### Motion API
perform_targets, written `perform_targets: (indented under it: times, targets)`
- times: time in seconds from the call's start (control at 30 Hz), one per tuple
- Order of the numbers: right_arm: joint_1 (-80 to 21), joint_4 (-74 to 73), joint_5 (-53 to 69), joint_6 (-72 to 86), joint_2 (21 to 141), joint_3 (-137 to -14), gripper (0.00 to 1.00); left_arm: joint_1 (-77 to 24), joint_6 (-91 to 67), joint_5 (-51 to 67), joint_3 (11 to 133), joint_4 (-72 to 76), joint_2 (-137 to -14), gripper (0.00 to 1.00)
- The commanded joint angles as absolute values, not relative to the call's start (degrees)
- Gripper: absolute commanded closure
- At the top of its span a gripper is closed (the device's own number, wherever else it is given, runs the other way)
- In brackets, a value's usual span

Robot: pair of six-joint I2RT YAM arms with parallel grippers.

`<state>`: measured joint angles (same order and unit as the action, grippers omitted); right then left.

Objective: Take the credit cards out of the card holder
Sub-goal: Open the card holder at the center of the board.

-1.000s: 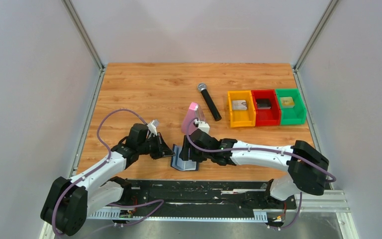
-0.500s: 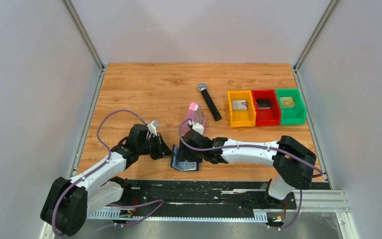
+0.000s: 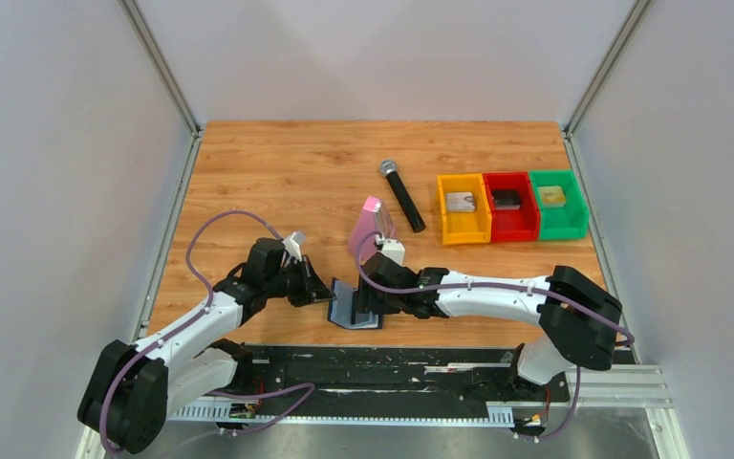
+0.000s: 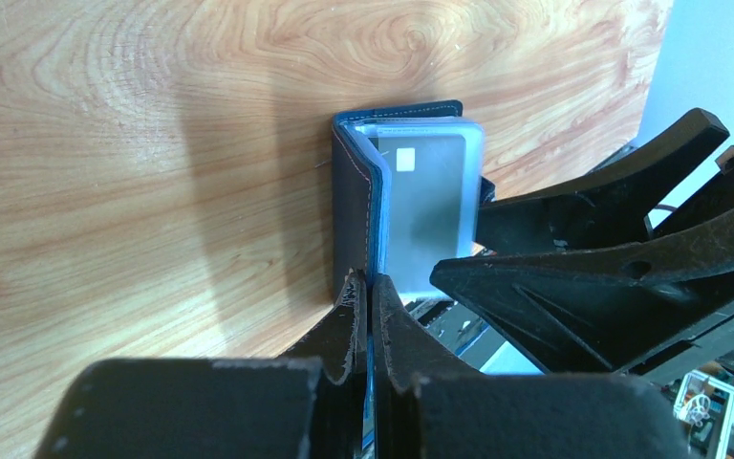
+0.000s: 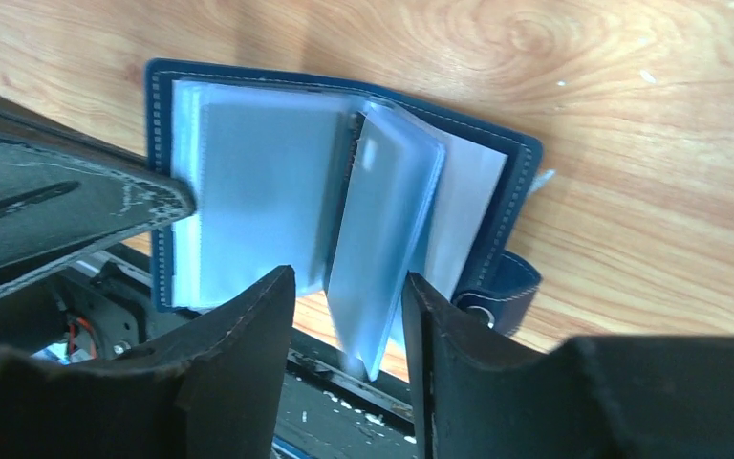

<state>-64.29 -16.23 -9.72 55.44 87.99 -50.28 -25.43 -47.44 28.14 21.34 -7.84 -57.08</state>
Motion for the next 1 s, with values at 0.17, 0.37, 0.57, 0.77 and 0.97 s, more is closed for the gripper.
perform_targets:
  times: [0.17,0.37,0.57,0.77,0.97]
  targets:
    - [-63.98,-21.53,-14.73,55.08,84.39,-50.73,0.46,-25.66,-46.67,27.54,21.62,-6.8,-56.54,1.0]
    - [-63.98,-23.54,-15.8,54.06,82.17,-51.96,0.49,-25.66,-46.8,27.62,21.63,-6.69,-56.69,1.0]
    - [-63.99,-21.1,-14.26,51.93,84.35,-53.24,0.58,-25.67,-46.5,26.7,21.81,-7.73,-57.35,0.96]
    - [-63.9,-15.41,-11.52,51.21,87.8,-52.35,0.68,-25.67,-45.97,24.1,23.47,-11.83,-57.31,0.7]
    - [-63.9,-14.75,-11.33,51.44,89.88,-51.65,0.7,-25.66,-45.48,25.42,27.45,-15.13,-56.58,0.56]
